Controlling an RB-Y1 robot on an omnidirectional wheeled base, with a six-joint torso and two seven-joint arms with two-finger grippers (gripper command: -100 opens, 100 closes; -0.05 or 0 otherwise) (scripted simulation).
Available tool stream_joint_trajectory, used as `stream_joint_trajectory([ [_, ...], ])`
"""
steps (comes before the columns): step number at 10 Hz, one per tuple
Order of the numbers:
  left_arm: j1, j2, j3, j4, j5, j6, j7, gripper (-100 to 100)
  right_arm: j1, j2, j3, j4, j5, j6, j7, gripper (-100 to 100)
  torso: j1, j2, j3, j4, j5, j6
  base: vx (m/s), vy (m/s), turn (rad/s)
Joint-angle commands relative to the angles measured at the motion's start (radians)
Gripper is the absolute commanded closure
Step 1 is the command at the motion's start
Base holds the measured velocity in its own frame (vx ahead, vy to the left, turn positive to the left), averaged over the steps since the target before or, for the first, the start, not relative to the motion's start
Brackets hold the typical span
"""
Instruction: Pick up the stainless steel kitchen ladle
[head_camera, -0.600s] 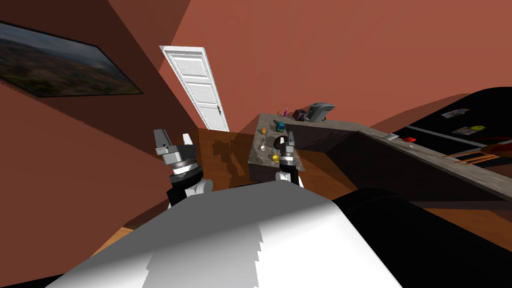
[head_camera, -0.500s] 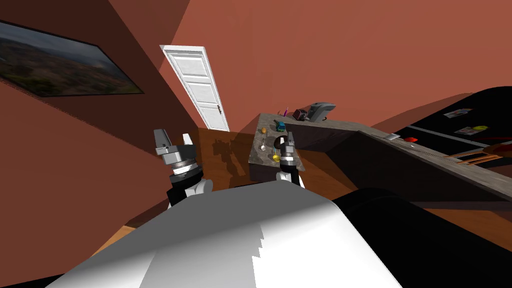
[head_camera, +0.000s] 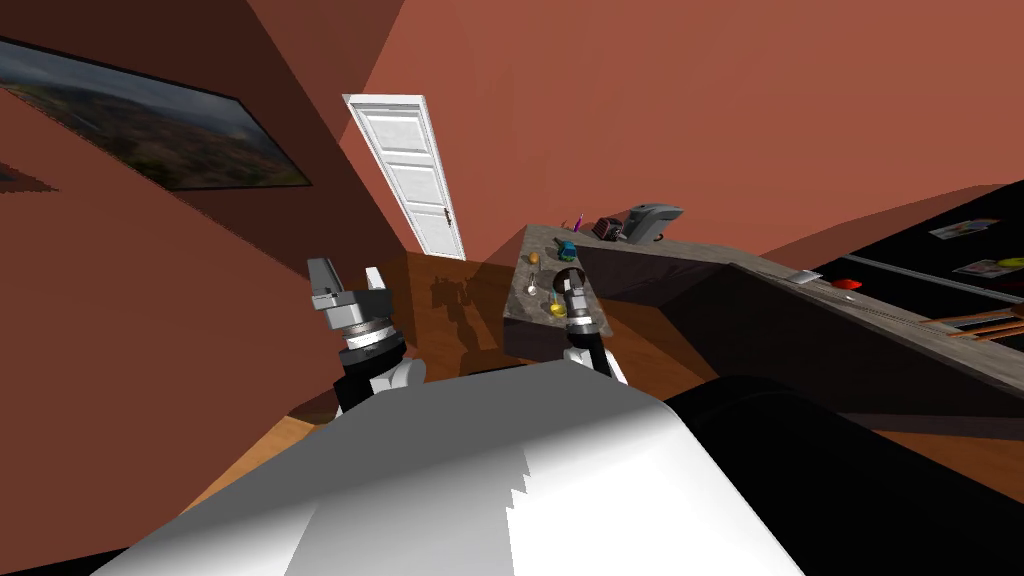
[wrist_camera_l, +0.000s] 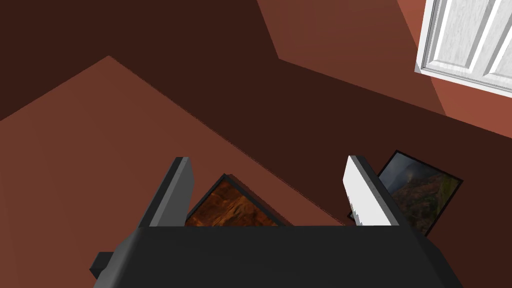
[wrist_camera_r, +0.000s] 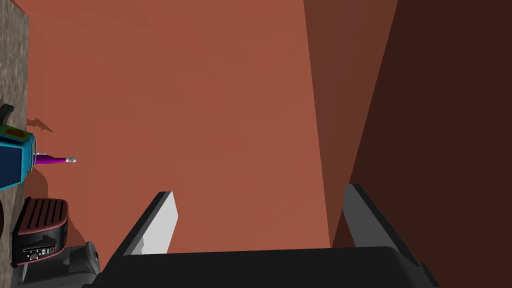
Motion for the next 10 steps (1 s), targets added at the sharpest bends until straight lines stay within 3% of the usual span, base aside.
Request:
stream_joint_trajectory([
  [1,0.0,0.0,0.0,0.0,0.0,0.0,0.0,0,0.004,-0.026,-0.009,0.01,0.008,-0.003,0.036,-100,0.0,0.0,0.0,0.0,0.0,0.0,-0.064,0.042,0.034],
  [4,0.0,0.0,0.0,0.0,0.0,0.0,0.0,0,0.024,-0.085,-0.047,0.038,0.039,-0.008,0.118,-100,-0.002,-0.003,-0.002,-0.001,0.0,0.0,-0.047,0.037,0.084],
  [5,0.0,0.0,0.0,0.0,0.0,0.0,0.0,0,0.024,-0.085,-0.047,0.038,0.039,-0.008,0.122,-100,-0.002,-0.004,-0.002,-0.001,0.0,0.0,-0.033,0.026,0.057],
  [6,0.0,0.0,0.0,0.0,0.0,0.0,0.0,0,0.036,-0.115,-0.068,0.054,0.058,-0.011,0.161,-100,-0.002,-0.004,-0.002,-0.001,-0.001,0.0,-0.042,0.04,0.123],
  [9,0.0,0.0,0.0,0.0,0.0,0.0,0.0,0,0.05,-0.144,-0.091,0.072,0.079,-0.015,0.218,-100,-0.002,-0.003,-0.002,-0.001,0.0,0.0,-0.041,0.031,0.074],
  [10,0.0,0.0,0.0,0.0,0.0,0.0,0.0,0,0.065,-0.174,-0.115,0.092,0.102,-0.021,0.253,-100,-0.002,-0.004,-0.002,-0.001,0.0,0.0,-0.038,0.041,0.153],
])
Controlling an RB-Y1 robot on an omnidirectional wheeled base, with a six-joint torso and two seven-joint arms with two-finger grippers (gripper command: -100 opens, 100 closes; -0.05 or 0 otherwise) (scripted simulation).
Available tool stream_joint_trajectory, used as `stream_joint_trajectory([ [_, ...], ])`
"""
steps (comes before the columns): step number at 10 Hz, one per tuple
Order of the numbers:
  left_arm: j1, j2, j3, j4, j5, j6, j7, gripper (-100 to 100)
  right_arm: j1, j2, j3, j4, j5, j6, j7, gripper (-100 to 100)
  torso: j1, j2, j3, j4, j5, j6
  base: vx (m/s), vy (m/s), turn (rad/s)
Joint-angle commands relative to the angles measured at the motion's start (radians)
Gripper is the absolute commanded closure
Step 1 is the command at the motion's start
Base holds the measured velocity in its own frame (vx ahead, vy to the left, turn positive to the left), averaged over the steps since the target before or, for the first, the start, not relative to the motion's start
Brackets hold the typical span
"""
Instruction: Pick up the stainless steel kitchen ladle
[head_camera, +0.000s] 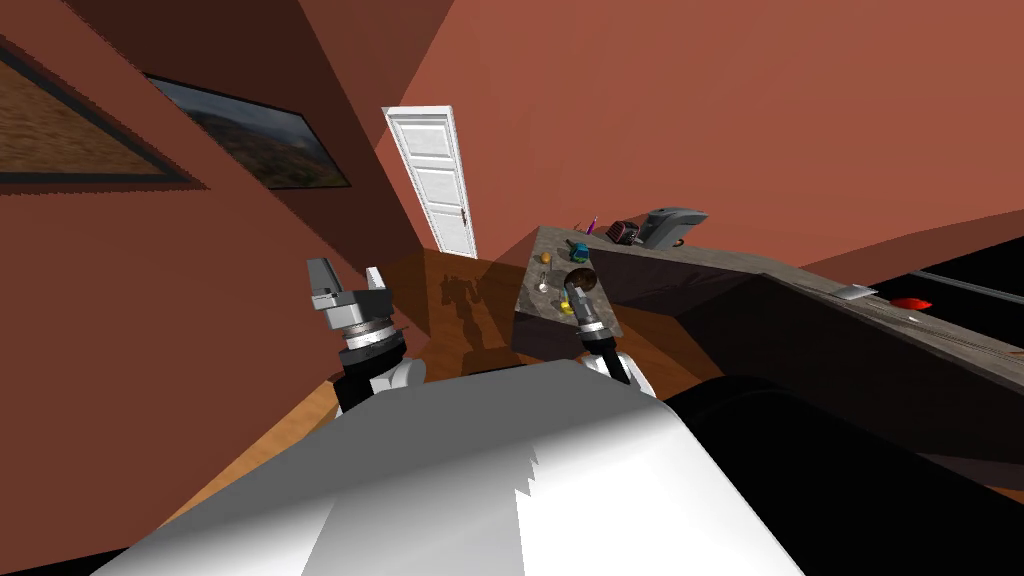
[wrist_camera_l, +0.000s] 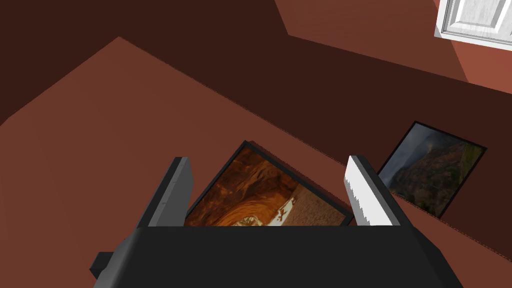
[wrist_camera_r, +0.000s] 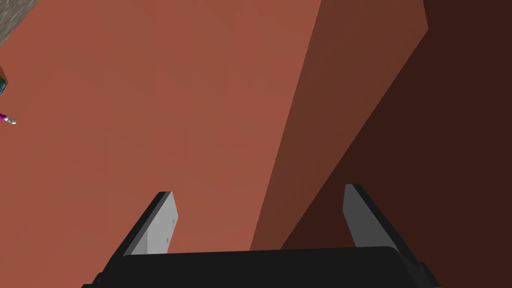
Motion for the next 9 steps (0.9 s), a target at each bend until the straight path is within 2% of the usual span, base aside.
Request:
stream_joint_trajectory([
  [1,0.0,0.0,0.0,0.0,0.0,0.0,0.0,0,0.005,-0.011,-0.009,0.012,0.014,-0.003,0.041,-100,0.0,0.0,0.0,0.0,0.0,0.0,-0.031,0.028,0.066],
  [2,0.0,0.0,0.0,0.0,0.0,0.0,0.0,0,0.022,-0.041,-0.034,0.033,0.039,-0.01,0.074,-100,-0.001,0.0,0.0,0.0,0.0,0.0,-0.032,0.034,0.138],
  [3,0.0,0.0,0.0,0.0,0.0,0.0,0.0,0,0.022,-0.041,-0.034,0.033,0.039,-0.01,0.093,-100,0.0,0.0,0.0,0.0,0.0,0.0,-0.024,0.03,0.077],
  [4,0.0,0.0,0.0,0.0,0.0,0.0,0.0,0,0.041,-0.071,-0.06,0.055,0.067,-0.017,0.126,-100,-0.001,-0.001,0.0,0.0,0.0,0.0,-0.027,0.039,0.154],
  [5,0.0,0.0,0.0,0.0,0.0,0.0,0.0,0,0.041,-0.071,-0.06,0.055,0.067,-0.017,0.146,-100,0.0,-0.001,0.0,0.0,0.0,0.0,-0.02,0.034,0.077],
  [6,0.0,0.0,0.0,0.0,0.0,0.0,0.0,0,0.062,-0.102,-0.086,0.079,0.097,-0.026,0.18,-100,0.0,-0.001,-0.001,0.0,0.0,0.0,-0.014,0.038,0.167],
  [7,0.0,0.0,0.0,0.0,0.0,0.0,0.0,0,0.062,-0.102,-0.086,0.079,0.097,-0.026,0.2,-100,0.0,-0.002,-0.001,0.0,0.0,0.0,-0.014,0.03,0.077],
  [8,0.0,0.0,0.0,0.0,0.0,0.0,0.0,0,0.085,-0.133,-0.112,0.104,0.13,-0.036,0.23,-100,-0.001,-0.002,-0.001,0.0,0.0,0.0,-0.01,0.044,0.187],
  [9,0.0,0.0,0.0,0.0,0.0,0.0,0.0,0,0.085,-0.133,-0.112,0.104,0.13,-0.036,0.254,-100,0.0,-0.002,-0.001,0.0,0.0,0.0,-0.008,0.033,0.076],
])
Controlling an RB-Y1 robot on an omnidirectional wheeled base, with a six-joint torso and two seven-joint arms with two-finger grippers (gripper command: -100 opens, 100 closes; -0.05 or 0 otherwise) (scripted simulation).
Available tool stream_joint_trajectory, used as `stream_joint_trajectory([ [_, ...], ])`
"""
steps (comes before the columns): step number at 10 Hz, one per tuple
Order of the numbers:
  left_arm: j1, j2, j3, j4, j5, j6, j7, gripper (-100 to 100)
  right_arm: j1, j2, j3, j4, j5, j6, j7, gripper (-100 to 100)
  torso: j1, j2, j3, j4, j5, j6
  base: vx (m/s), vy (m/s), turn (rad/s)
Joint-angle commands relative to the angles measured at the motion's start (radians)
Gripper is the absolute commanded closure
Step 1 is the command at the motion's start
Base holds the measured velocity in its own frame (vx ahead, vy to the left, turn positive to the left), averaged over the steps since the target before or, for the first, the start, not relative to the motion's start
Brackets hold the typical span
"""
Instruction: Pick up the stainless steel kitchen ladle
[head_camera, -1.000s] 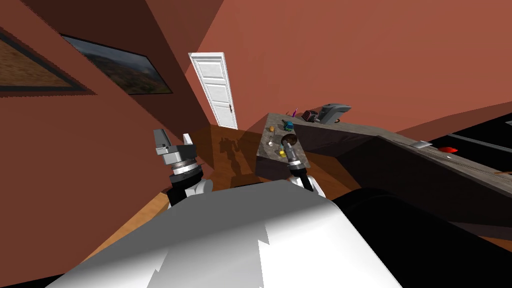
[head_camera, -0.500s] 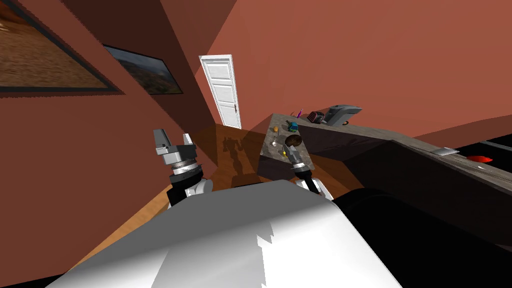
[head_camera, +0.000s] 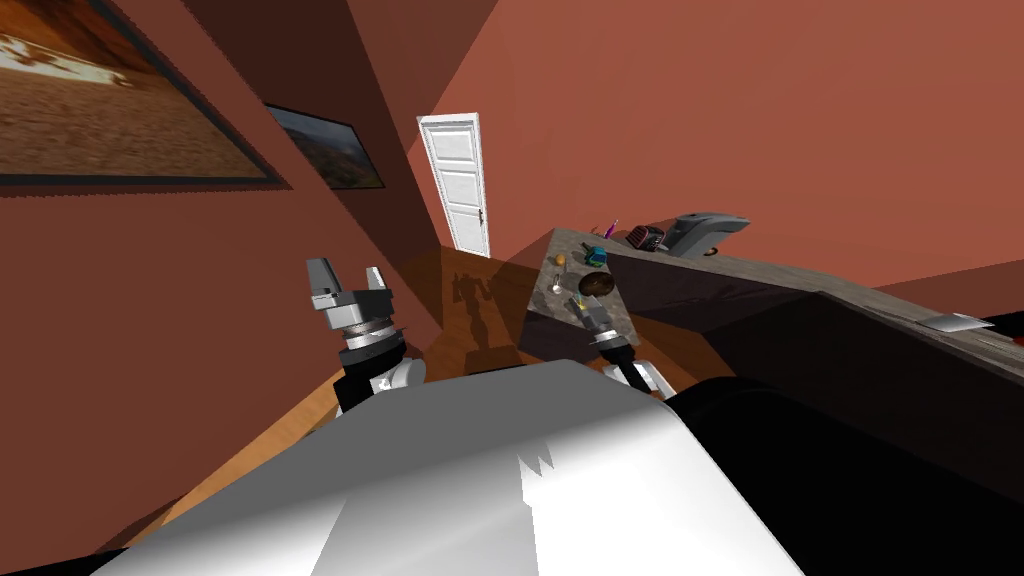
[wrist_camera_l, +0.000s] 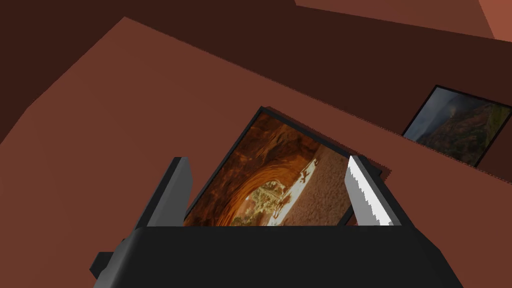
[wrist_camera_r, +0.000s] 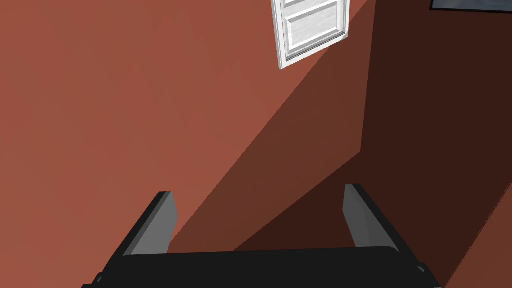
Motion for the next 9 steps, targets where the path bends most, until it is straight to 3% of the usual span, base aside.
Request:
stream_joint_trajectory([
  [1,0.0,0.0,0.0,0.0,0.0,0.0,0.0,0,0.025,-0.04,-0.033,0.029,0.037,-0.009,0.05,-100,0.0,0.0,0.0,0.0,0.0,0.0,-0.01,0.036,0.145],
  [6,0.0,0.0,0.0,0.0,0.0,0.0,0.0,0,0.076,-0.105,-0.087,0.083,0.111,-0.036,0.176,-100,0.0,-0.001,-0.001,0.0,0.0,0.0,0.008,0.031,0.133],
  [9,0.0,0.0,0.0,0.0,0.0,0.0,0.0,0,0.131,-0.169,-0.139,0.14,0.191,-0.066,0.26,-100,-0.001,-0.002,-0.001,0.0,0.0,0.0,0.022,0.028,0.174],
])
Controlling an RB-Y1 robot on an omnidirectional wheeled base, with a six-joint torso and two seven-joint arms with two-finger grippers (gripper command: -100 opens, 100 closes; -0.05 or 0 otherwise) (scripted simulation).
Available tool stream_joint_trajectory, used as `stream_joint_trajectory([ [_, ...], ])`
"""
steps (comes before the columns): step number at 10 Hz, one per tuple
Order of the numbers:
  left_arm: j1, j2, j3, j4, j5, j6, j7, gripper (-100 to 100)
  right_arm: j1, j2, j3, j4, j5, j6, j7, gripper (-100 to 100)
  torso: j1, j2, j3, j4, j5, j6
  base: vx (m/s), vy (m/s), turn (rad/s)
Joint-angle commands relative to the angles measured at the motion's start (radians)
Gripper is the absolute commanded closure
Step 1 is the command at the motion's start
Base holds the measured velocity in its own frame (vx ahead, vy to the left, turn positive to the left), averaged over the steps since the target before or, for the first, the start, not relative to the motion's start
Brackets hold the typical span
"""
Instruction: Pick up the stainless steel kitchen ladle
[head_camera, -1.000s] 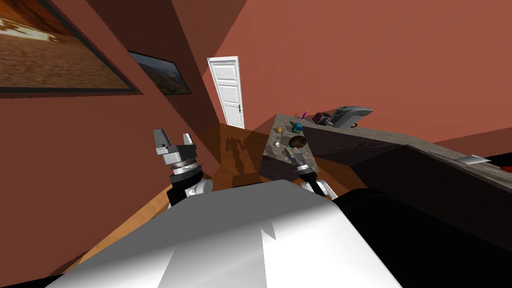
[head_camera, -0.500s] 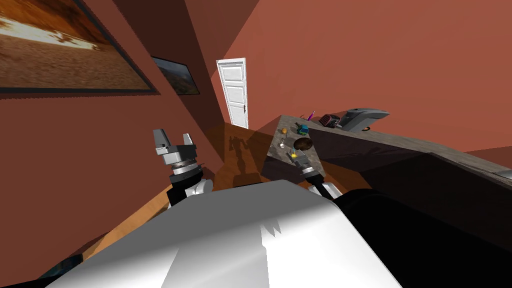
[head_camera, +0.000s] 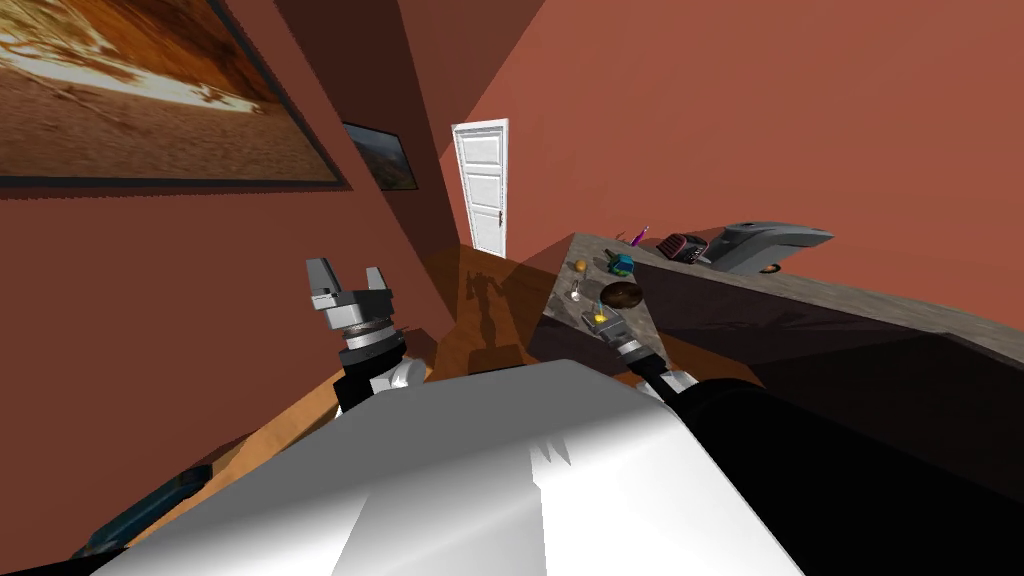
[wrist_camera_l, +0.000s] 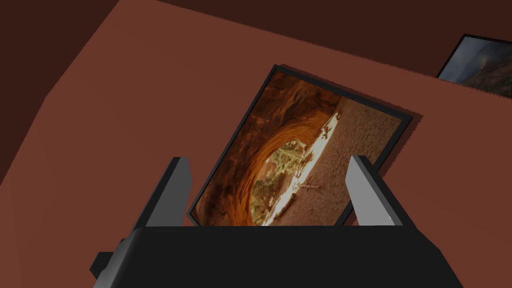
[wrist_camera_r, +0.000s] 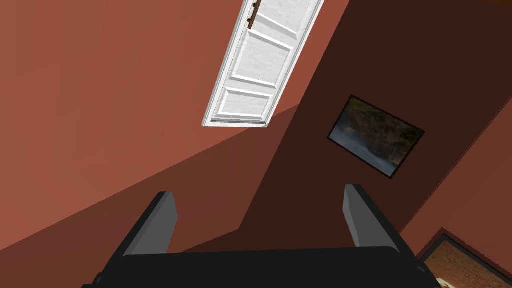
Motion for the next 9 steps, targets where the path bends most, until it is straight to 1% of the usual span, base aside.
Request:
stream_joint_trajectory([
  [1,0.0,0.0,0.0,0.0,0.0,0.0,0.0,0,0.018,-0.015,-0.013,0.006,0.021,-0.006,0.039,-100,0.0,0.0,0.0,0.0,0.0,0.0,0.031,0.022,0.084],
  [2,0.0,0.0,0.0,0.0,0.0,0.0,0.0,0,0.047,-0.048,-0.038,0.035,0.062,-0.023,0.076,-100,0.0,0.0,0.0,0.0,0.0,0.001,0.038,0.018,0.199],
  [3,0.0,0.0,0.0,0.0,0.0,0.0,0.0,0,0.047,-0.048,-0.038,0.035,0.062,-0.023,0.088,-100,-0.001,-0.001,0.0,0.0,0.0,0.0,0.034,0.012,0.103],
  [4,0.0,0.0,0.0,0.0,0.0,0.0,0.0,0,0.076,-0.081,-0.063,0.064,0.105,-0.041,0.123,-100,-0.001,0.0,0.0,0.0,0.0,0.001,0.048,0.024,0.222],
  [5,0.0,0.0,0.0,0.0,0.0,0.0,0.0,0,0.076,-0.081,-0.063,0.064,0.105,-0.041,0.134,-100,-0.001,-0.001,-0.001,0.0,0.0,0.0,0.041,0.009,0.091],
  [6,0.0,0.0,0.0,0.0,0.0,0.0,0.0,0,0.106,-0.114,-0.087,0.093,0.148,-0.059,0.172,-100,-0.001,-0.001,-0.001,0.0,0.0,0.001,0.051,0.008,0.161],
  [7,0.0,0.0,0.0,0.0,0.0,0.0,0.0,0,0.106,-0.114,-0.087,0.093,0.148,-0.059,0.178,-100,-0.002,-0.001,-0.001,0.0,0.0,0.0,0.046,0.001,0.115],
  [8,0.0,0.0,0.0,0.0,0.0,0.0,0.0,0,0.135,-0.147,-0.109,0.121,0.189,-0.078,0.219,-100,-0.002,-0.001,-0.001,0.0,0.0,0.001,0.061,0.008,0.223],
  [9,0.0,0.0,0.0,0.0,0.0,0.0,0.0,0,0.165,-0.18,-0.131,0.149,0.216,-0.097,0.245,-100,-0.002,-0.002,-0.001,0.0,0.0,0.0,0.093,-0.006,0.336],
])
